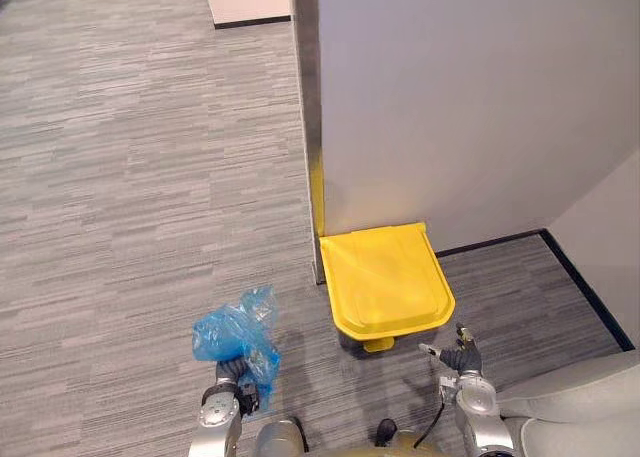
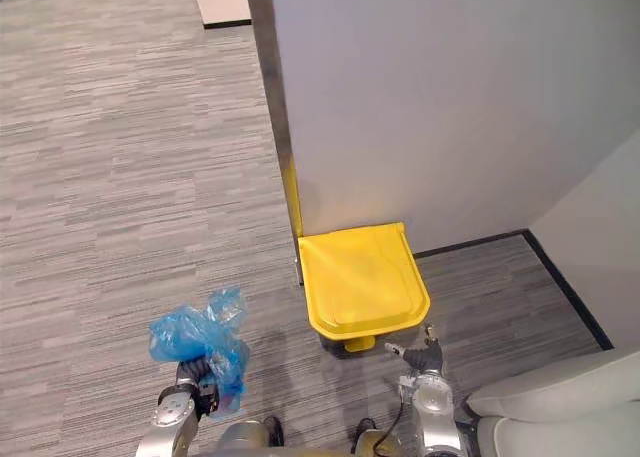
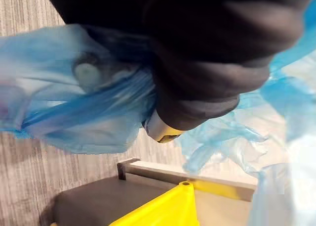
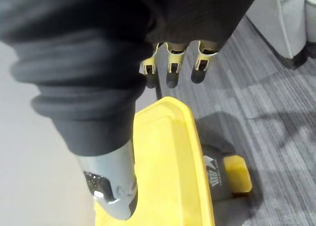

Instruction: Gather rubbish on tea table into small bin, then transfer packed bag to large trash can.

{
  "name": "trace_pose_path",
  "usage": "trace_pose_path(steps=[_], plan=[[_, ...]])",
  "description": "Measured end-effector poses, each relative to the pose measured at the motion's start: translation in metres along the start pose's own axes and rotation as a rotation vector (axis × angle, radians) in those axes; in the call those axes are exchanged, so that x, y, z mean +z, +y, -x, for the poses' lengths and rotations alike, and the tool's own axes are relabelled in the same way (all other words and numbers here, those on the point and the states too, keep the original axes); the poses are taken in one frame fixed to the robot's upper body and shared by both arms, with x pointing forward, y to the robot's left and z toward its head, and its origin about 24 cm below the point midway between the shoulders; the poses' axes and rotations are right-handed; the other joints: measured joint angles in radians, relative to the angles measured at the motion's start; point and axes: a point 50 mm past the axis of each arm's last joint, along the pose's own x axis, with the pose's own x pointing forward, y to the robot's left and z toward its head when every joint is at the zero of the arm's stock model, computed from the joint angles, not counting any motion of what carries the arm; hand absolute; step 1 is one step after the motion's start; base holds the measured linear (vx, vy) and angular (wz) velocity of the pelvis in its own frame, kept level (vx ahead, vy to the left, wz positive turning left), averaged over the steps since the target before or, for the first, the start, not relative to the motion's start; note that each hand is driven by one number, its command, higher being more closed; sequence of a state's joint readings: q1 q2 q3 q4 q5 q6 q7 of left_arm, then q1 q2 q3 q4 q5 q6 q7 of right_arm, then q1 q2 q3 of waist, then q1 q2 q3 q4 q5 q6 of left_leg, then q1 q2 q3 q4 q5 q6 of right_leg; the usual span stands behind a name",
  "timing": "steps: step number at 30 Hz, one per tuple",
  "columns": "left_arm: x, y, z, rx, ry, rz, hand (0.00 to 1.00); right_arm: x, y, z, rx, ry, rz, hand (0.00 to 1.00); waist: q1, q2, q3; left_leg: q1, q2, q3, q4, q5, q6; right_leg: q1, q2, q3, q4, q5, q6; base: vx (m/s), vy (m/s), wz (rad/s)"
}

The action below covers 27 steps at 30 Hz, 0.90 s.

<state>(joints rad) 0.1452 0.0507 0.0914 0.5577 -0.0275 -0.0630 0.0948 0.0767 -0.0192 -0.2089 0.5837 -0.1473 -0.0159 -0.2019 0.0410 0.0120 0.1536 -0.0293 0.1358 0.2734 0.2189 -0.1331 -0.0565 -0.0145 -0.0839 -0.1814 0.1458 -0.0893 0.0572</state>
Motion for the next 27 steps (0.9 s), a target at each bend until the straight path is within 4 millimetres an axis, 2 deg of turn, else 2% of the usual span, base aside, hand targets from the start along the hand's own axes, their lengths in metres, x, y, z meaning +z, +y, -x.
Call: trace_pose_path(steps=[5, 7, 10, 19, 23, 25, 27], plan=[[-0.013, 0.000, 0.002, -0.002, 0.053, -0.005, 1.00, -0.015, -0.010, -0.002, -0.023, 0.069, 0.017, 0.00, -0.002, 0.002, -0.003, 0.040, 0.000, 0.000, -0.077, 0.041, -0.011, 0.014, 0.020, 0.015, -0.039, 0.025, -0.018, -0.01, -0.053, -0.11], [-0.019, 0.000, 0.003, -0.001, 0.080, -0.008, 1.00, -0.020, -0.018, -0.004, -0.035, 0.087, 0.042, 0.00, -0.007, 0.014, -0.012, 0.044, 0.000, -0.014, -0.106, 0.047, -0.010, 0.010, 0.029, 0.022, -0.059, 0.045, -0.019, -0.05, -0.035, -0.12], [-0.020, 0.001, 0.003, 0.002, 0.085, -0.012, 1.00, -0.025, -0.021, -0.005, -0.038, 0.111, 0.058, 0.00, -0.017, 0.014, -0.014, 0.041, -0.004, -0.020, -0.118, 0.058, -0.011, 0.010, 0.031, 0.027, -0.083, 0.069, -0.019, -0.07, -0.002, -0.05], [-0.023, 0.011, 0.004, 0.018, 0.097, -0.033, 1.00, -0.018, -0.020, -0.009, -0.035, 0.096, 0.058, 0.00, -0.024, 0.000, -0.016, -0.011, -0.019, -0.019, -0.112, 0.059, -0.009, -0.051, 0.030, 0.079, -0.115, 0.110, -0.001, -0.08, 0.013, -0.15], [-0.022, 0.018, 0.003, 0.042, 0.095, -0.031, 1.00, -0.012, -0.018, -0.011, -0.032, 0.077, 0.055, 0.00, -0.022, -0.007, -0.013, -0.051, -0.014, -0.014, -0.072, 0.038, -0.003, -0.082, 0.032, 0.101, -0.114, 0.116, 0.007, 0.01, 0.009, -0.14], [-0.022, 0.022, 0.003, 0.057, 0.092, -0.023, 1.00, -0.007, -0.017, -0.013, -0.031, 0.063, 0.051, 0.00, -0.018, -0.008, -0.008, -0.080, -0.010, -0.017, -0.023, 0.009, 0.005, -0.097, 0.033, 0.116, -0.112, 0.125, 0.000, 0.04, 0.033, -0.19], [-0.018, 0.022, 0.003, 0.059, 0.072, -0.021, 1.00, -0.003, -0.016, -0.014, -0.030, 0.046, 0.049, 0.00, -0.006, -0.006, 0.003, -0.089, 0.001, -0.019, 0.038, -0.037, 0.006, -0.105, 0.037, 0.131, -0.071, 0.106, 0.013, 0.04, 0.067, -0.25]])
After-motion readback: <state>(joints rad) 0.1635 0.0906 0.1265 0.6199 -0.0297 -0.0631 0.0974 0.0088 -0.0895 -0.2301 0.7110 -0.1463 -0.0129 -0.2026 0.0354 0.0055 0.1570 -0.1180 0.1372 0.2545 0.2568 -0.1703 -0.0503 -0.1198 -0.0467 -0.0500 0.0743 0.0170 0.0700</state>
